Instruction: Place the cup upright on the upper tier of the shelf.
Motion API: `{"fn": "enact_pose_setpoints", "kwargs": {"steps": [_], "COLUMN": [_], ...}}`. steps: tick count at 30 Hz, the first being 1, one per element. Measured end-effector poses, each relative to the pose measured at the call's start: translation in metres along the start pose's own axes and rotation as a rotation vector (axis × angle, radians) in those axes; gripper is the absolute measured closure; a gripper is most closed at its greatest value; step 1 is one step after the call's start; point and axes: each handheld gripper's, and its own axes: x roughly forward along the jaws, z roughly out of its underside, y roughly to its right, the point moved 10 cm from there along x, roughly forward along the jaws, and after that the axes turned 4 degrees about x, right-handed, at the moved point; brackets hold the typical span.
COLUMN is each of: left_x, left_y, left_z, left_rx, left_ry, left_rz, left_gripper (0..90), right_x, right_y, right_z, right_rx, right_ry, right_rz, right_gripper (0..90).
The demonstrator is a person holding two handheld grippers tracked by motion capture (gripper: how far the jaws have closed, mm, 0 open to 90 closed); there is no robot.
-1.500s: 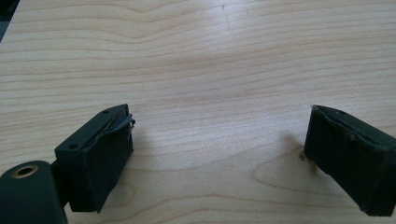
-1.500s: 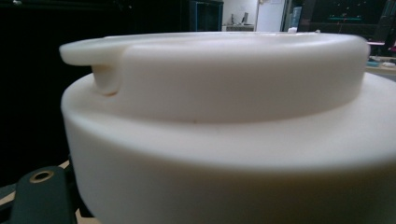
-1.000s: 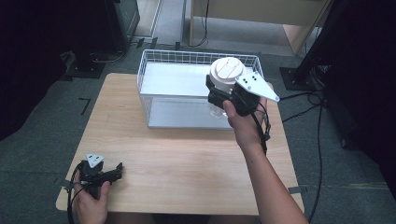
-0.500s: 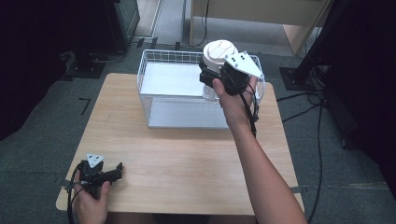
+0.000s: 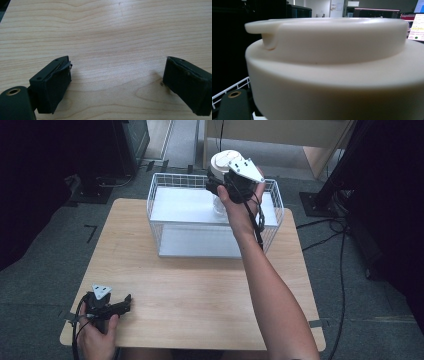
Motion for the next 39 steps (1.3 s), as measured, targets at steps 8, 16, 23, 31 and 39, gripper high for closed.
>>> {"fn": "enact_pose_setpoints", "kwargs": {"steps": [8,16,23,31,39], "left_x": [0.0,0.0,0.0,0.0,0.0], "left_y": [0.0,0.0,0.0,0.0,0.0], "left_z": [0.0,0.0,0.0,0.0,0.0], "left_rx": [0.0,0.0,0.0,-0.002,-0.002], "left_ry": [0.0,0.001,0.002,0.004,0.004], "left_rz": [0.0,0.0,-0.001,-0.001,-0.002], "left_gripper": [8.4,8.4,8.4,8.4,8.4], "right_x": [0.022,0.036,0.036,0.032,0.022], "right_y": [0.006,0.012,0.017,0.017,0.021], "right_z": [0.005,0.01,0.016,0.022,0.038], "right_rx": [0.04,0.048,0.059,0.028,0.029], "right_ry": [-0.019,-0.026,-0.021,-0.034,-0.065], "right_rz": [0.02,0.057,0.064,0.053,0.03], "right_gripper": [14.9,14.9,15.1,13.9,0.0]}}
